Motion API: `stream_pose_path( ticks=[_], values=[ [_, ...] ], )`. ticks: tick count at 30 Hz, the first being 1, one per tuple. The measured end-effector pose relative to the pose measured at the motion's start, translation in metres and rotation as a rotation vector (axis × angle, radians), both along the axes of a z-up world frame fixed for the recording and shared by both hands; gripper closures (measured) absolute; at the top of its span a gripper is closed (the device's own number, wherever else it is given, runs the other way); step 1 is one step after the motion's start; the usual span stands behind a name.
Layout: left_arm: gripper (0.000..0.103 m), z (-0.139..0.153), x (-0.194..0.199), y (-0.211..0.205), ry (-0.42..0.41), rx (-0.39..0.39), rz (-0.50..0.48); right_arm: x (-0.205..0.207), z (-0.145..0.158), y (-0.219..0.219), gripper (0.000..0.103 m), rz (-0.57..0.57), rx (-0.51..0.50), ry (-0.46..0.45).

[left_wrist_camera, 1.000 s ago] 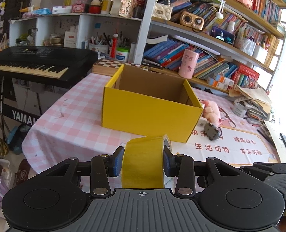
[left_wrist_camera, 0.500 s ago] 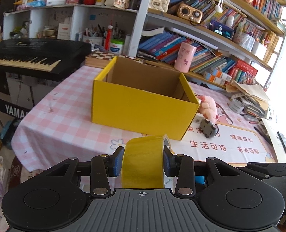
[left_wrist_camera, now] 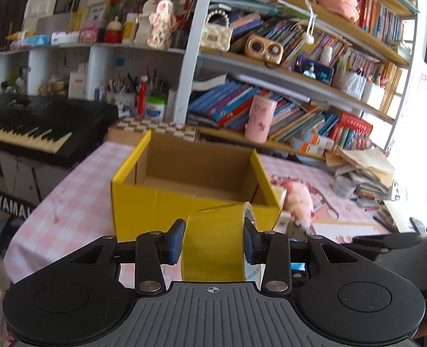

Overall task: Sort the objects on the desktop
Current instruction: 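Carry the tape roll and blue block over the yellow box with both tools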

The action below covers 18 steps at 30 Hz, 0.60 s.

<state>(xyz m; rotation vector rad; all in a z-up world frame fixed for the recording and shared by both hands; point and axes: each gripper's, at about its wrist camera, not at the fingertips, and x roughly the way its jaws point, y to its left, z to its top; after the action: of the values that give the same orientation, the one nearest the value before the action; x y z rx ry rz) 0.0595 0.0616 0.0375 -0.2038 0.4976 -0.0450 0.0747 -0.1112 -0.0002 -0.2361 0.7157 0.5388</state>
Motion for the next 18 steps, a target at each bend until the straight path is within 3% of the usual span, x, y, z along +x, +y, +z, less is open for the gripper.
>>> stream_pose_path(
  ticks=[10, 18],
  values=[
    [0.064, 0.022, 0.05, -0.001, -0.097, 0.025, 0.042, 0.062, 0.045, 0.006, 0.061, 0.094, 0.042, -0.122],
    [0.064, 0.02, 0.091, -0.004, -0.106, 0.11, 0.079, 0.114, 0.053, 0.017, 0.061, 0.168, 0.035, -0.169]
  ],
)
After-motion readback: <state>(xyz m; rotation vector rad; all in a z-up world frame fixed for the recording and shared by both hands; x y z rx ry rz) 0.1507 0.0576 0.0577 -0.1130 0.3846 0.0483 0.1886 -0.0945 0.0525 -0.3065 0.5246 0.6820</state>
